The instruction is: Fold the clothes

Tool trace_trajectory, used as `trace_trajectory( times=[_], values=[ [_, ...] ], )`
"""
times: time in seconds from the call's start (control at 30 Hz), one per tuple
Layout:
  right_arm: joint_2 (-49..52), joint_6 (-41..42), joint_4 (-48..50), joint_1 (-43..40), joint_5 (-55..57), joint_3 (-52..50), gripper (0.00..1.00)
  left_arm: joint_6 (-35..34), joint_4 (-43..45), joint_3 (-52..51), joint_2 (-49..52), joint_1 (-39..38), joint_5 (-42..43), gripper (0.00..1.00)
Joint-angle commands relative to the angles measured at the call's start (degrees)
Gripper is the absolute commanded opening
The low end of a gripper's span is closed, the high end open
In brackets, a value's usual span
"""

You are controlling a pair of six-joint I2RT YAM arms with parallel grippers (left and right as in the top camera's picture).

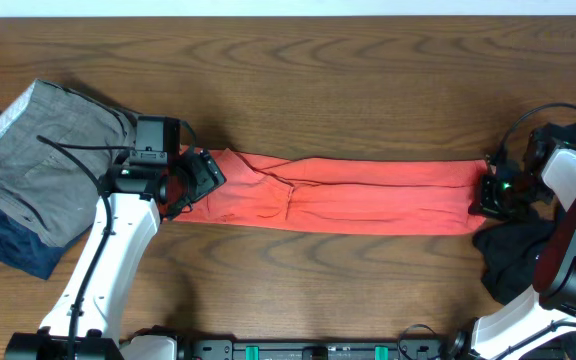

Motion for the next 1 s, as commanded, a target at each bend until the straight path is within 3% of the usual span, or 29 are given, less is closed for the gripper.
trace_trajectory(
  times=[0.0,0.13,0.3,0.43,0.97],
  values=[
    [-0.46,5.11,0.66,-1.03,6.84,3.26,0.01,1.01,-0.52,0.87,0.04,0.02,-0.11,0.82],
    [-0.46,8.76,-3.34,-1.73,13.73,10.91,0.01,1.01,-1.75,0.87,0.02,0.02,-0.11,0.82],
    [-0.46,7.96,-9.55,-0.74,14.40,20.20,0.01,1.01,-1.99,0.87,0.02,0.02,-0.11,0.82],
    [-0.46,5.25,-12.26,2.64,14.62,21.57,0.01,1.01,-2.12,0.87,0.02,0.02,-0.11,0.82],
    [-0.44,5.79,-17.31,31.76,14.64,20.96,0.05,1.01,-3.21,0.87,0.04,0.02,-0.13,0.82]
  ],
)
